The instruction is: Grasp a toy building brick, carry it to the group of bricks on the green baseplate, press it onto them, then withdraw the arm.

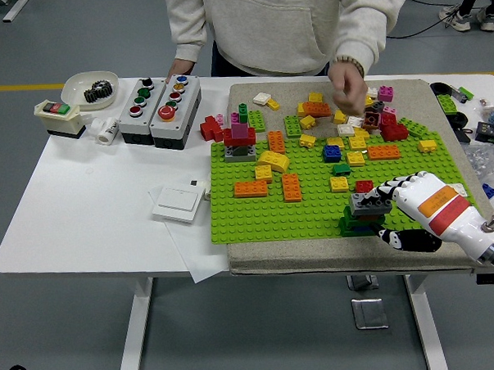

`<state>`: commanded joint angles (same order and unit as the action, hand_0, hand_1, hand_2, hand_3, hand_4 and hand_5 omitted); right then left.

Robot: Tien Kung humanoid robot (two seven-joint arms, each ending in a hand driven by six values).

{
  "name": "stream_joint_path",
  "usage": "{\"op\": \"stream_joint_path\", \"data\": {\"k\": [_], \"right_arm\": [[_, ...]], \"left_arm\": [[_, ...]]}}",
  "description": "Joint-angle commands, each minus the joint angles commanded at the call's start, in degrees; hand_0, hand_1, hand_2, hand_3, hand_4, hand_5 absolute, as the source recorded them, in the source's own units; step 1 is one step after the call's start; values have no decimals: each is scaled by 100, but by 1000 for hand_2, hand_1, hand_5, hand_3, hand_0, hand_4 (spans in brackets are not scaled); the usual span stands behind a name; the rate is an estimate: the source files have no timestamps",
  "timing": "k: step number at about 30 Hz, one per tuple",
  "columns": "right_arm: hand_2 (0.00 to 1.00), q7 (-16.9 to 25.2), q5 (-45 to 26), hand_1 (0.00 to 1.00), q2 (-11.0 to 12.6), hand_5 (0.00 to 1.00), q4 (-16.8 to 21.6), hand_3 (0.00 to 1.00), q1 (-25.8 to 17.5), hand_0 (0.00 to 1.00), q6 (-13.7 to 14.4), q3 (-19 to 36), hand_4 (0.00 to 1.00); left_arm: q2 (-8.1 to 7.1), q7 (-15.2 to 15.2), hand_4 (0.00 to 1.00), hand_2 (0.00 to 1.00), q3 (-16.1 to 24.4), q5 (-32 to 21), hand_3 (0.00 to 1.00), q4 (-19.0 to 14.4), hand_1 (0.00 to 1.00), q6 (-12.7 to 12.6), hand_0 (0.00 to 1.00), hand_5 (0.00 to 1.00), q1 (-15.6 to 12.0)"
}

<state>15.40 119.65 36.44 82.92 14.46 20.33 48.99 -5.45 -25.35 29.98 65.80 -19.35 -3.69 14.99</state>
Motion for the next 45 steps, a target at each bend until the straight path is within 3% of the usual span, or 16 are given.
{"op": "stream_joint_path", "data": {"k": [25, 26, 43, 44, 45], "right_arm": [[543, 34, -154, 479, 32, 295, 232, 640, 43, 378, 123, 100, 673], [548, 34, -158, 491, 34, 296, 240, 645, 48, 424, 127, 102, 686], [565, 54, -316, 519, 23, 313, 294, 670, 127, 464, 238, 262, 706], [634, 50, -432, 585, 18, 342, 296, 684, 155, 559, 250, 307, 753], [634, 43, -574, 585, 11, 342, 299, 684, 187, 559, 260, 354, 753]], "left_arm": [[2, -4, 644, 727, 32, 54, 579, -3, 709, 22, 645, 639, -33], [2, -2, 644, 728, 27, 43, 579, -2, 709, 19, 644, 639, -32], [-1, 14, 644, 727, -7, -20, 578, 4, 709, 7, 644, 639, -19], [-1, 15, 644, 727, -5, -19, 578, 6, 708, 6, 645, 639, -21], [-1, 16, 644, 727, -2, -17, 578, 8, 708, 6, 645, 639, -23]]}}
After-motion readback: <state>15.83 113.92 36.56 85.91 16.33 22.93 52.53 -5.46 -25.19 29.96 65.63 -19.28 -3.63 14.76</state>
